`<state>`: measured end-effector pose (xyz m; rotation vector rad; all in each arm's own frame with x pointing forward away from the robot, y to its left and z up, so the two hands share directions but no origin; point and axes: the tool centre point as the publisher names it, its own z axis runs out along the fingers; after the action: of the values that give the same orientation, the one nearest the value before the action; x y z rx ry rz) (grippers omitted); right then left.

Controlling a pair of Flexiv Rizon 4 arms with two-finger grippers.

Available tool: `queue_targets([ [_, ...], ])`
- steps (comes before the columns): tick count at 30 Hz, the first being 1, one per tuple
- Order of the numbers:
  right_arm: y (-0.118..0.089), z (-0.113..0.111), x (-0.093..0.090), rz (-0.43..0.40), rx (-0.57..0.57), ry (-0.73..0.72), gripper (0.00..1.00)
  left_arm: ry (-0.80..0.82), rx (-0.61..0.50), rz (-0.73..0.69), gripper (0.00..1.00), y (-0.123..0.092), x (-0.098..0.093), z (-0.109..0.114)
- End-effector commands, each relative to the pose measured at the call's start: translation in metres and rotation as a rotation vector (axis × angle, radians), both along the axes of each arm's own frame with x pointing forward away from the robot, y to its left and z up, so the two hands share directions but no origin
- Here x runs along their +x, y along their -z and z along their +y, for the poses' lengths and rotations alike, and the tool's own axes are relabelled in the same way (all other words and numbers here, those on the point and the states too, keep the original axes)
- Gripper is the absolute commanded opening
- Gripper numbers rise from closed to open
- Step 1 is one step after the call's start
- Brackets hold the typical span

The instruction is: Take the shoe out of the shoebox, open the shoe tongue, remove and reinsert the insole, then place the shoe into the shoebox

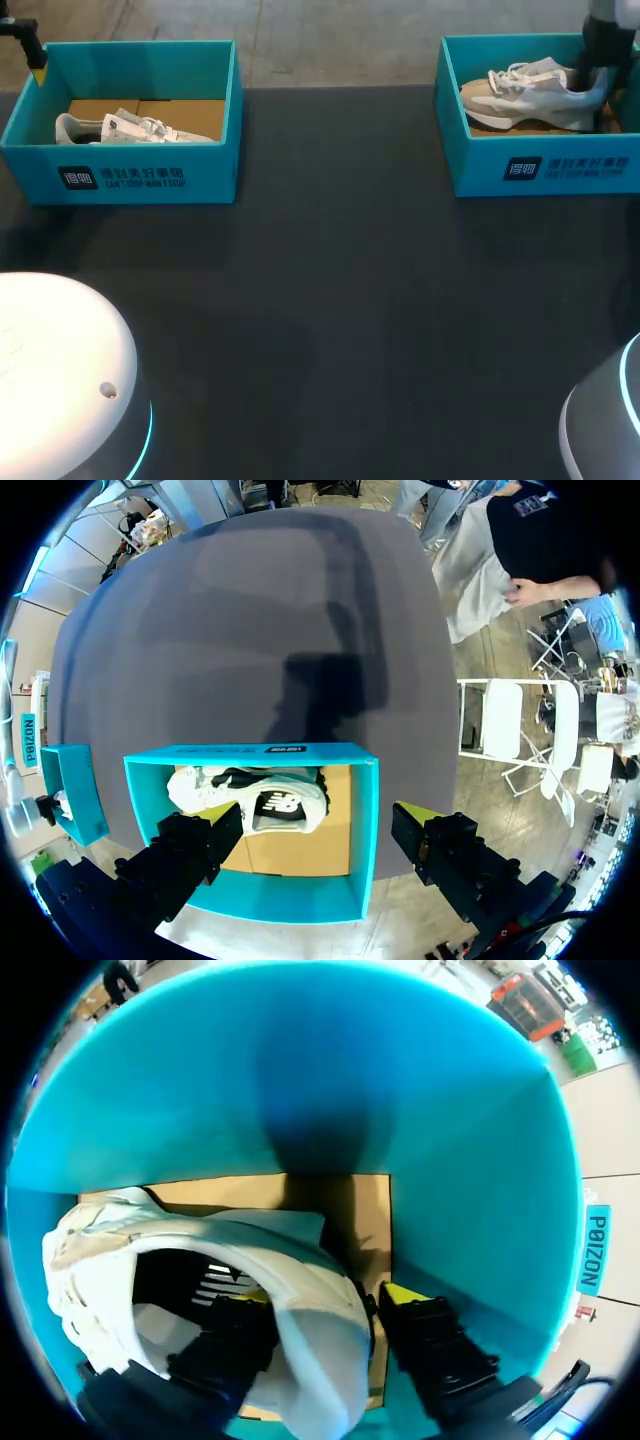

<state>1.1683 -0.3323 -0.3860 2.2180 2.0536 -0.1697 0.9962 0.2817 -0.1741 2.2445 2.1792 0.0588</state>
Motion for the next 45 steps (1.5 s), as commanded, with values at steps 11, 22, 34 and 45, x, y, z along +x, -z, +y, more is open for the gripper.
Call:
queue_targets([
  [11,0.004,-0.002,0.008,0.03,0.011,0.014,0.0,0.0,0.003,-0.002,1.0,0.0,-0.001,0.0],
  [22,-0.041,-0.007,-0.002,-0.028,0.019,0.062,0.0,0.0,0.003,-0.002,1.0,0.0,-0.001,0.0],
  [34,-0.111,-0.01,-0.02,-0.087,-0.014,0.072,0.0,0.0,0.003,-0.002,1.0,0.0,-0.001,0.0],
  [45,-0.161,0.0,-0.032,-0.139,-0.035,0.036,0.0,0.0,0.003,-0.002,1.0,0.0,-0.001,0.0],
])
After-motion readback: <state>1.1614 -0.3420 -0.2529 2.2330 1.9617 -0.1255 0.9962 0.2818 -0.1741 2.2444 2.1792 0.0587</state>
